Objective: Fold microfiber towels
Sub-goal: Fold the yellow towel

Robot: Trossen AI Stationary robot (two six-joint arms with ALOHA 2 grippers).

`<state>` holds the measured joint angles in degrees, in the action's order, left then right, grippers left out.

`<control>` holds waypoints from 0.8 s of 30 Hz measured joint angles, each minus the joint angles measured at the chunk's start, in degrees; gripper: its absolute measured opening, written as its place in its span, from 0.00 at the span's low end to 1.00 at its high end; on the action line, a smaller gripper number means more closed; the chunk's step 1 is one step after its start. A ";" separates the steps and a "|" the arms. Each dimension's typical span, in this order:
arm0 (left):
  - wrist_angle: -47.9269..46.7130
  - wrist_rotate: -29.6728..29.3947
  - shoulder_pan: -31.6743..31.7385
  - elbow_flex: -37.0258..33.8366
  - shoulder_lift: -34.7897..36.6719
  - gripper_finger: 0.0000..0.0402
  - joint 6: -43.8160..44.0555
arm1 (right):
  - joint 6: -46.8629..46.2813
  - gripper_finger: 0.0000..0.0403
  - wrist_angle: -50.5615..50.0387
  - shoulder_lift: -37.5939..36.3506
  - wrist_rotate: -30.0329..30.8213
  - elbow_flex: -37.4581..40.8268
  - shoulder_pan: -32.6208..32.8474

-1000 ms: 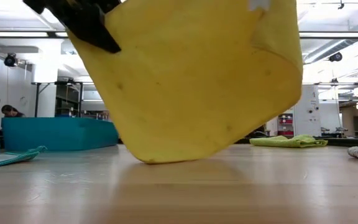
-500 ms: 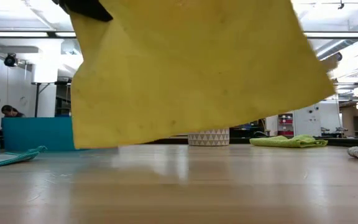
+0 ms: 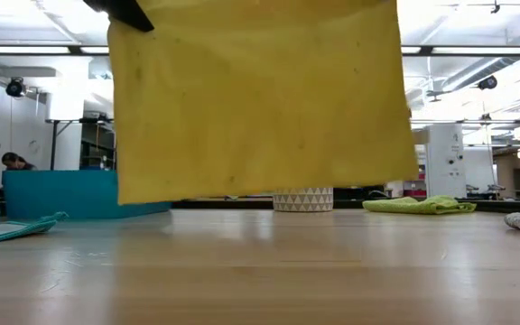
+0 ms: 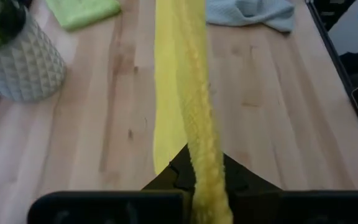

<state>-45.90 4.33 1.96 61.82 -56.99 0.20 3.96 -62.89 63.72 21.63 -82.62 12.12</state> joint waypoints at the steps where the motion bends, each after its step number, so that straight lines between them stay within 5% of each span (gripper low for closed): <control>1: -0.03 -0.03 -0.36 -0.44 -0.23 0.00 1.54 | -0.99 0.02 0.05 0.00 -1.10 1.03 0.00; 14: 5.47 1.19 -18.74 -5.76 -8.31 0.00 17.27 | -13.56 0.02 13.25 -0.07 -18.62 18.21 7.27; 18: 6.76 1.25 -22.44 -5.03 -10.84 0.00 17.48 | -13.28 0.02 14.82 -0.30 -19.01 19.68 8.75; 24: 5.70 1.17 -19.55 -4.04 -10.66 0.00 12.44 | -8.78 0.02 11.87 -1.53 -13.74 16.50 6.18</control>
<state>-40.20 5.50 -17.59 57.78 -67.65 12.64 -4.83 -51.03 62.19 7.88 -66.12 18.30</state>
